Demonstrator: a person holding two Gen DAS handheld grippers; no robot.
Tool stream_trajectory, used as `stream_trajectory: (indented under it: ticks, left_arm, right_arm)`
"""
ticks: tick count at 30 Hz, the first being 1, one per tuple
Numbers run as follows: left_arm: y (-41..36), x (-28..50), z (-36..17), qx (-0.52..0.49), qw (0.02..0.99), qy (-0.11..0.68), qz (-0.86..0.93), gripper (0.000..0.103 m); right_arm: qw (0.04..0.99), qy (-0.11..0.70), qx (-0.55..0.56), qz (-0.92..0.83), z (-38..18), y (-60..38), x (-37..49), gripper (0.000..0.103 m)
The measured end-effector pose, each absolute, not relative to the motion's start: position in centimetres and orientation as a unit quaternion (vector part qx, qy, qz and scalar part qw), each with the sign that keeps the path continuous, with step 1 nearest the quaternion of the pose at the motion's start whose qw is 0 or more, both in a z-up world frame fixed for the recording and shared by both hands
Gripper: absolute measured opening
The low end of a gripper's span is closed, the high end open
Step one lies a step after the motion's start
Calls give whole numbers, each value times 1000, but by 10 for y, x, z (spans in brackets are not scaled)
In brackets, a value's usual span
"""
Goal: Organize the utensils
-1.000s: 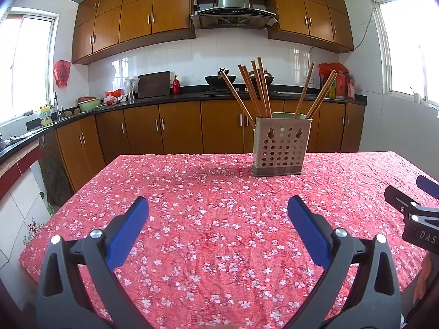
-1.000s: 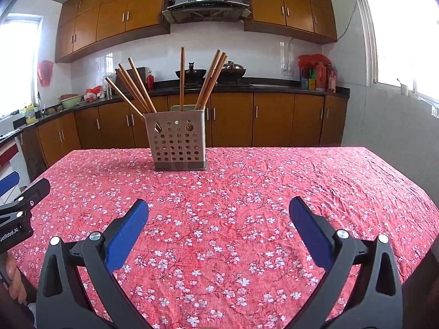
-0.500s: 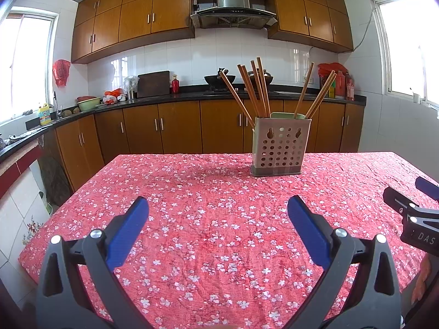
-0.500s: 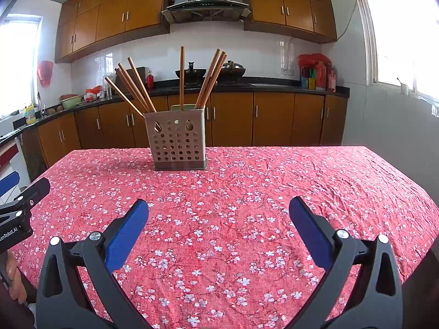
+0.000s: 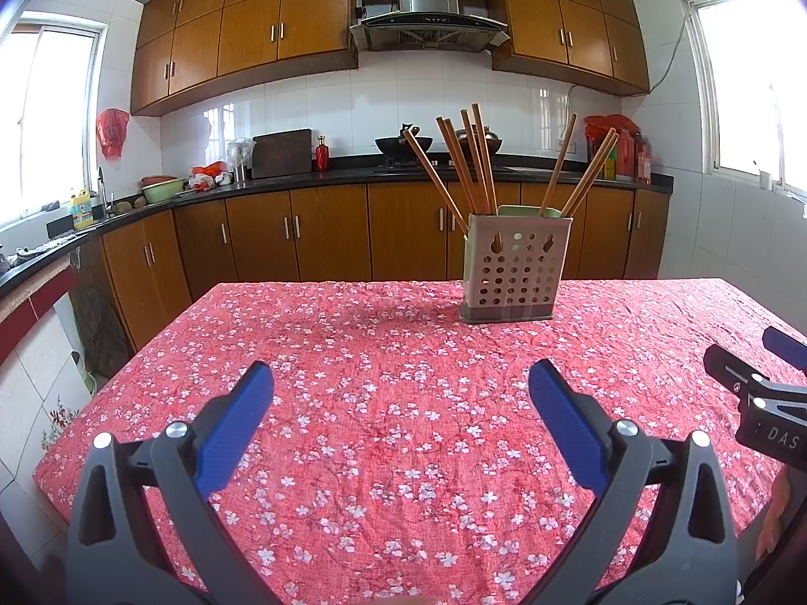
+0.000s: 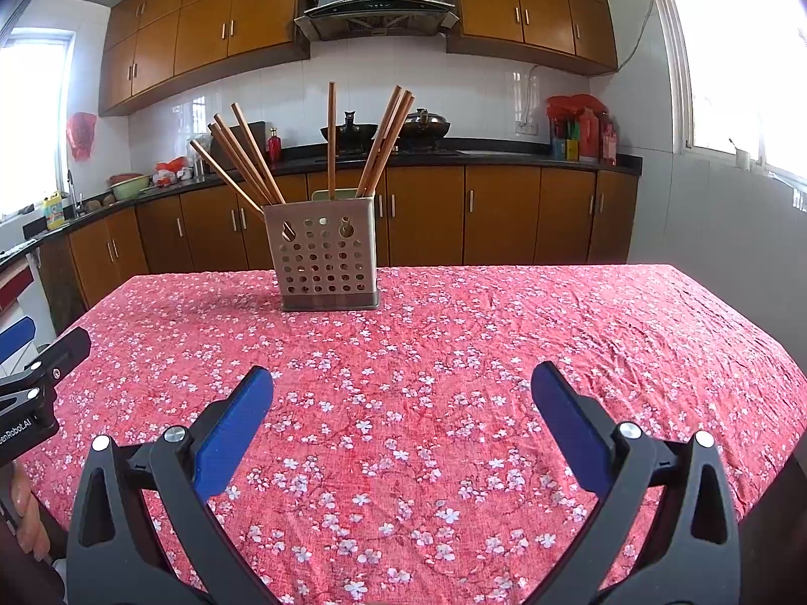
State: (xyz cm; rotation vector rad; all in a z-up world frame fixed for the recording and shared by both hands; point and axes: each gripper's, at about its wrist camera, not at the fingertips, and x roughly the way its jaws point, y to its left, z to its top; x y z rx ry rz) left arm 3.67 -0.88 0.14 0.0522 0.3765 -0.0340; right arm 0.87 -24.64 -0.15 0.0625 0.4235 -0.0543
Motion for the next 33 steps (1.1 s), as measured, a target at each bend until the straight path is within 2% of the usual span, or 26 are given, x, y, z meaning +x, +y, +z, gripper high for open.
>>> stream_trajectory:
  ticks: [33]
  left_arm:
    - [-6, 37, -5, 21, 981, 191, -16, 99]
  right_arm:
    - [976, 214, 33, -27, -2, -245, 9, 101]
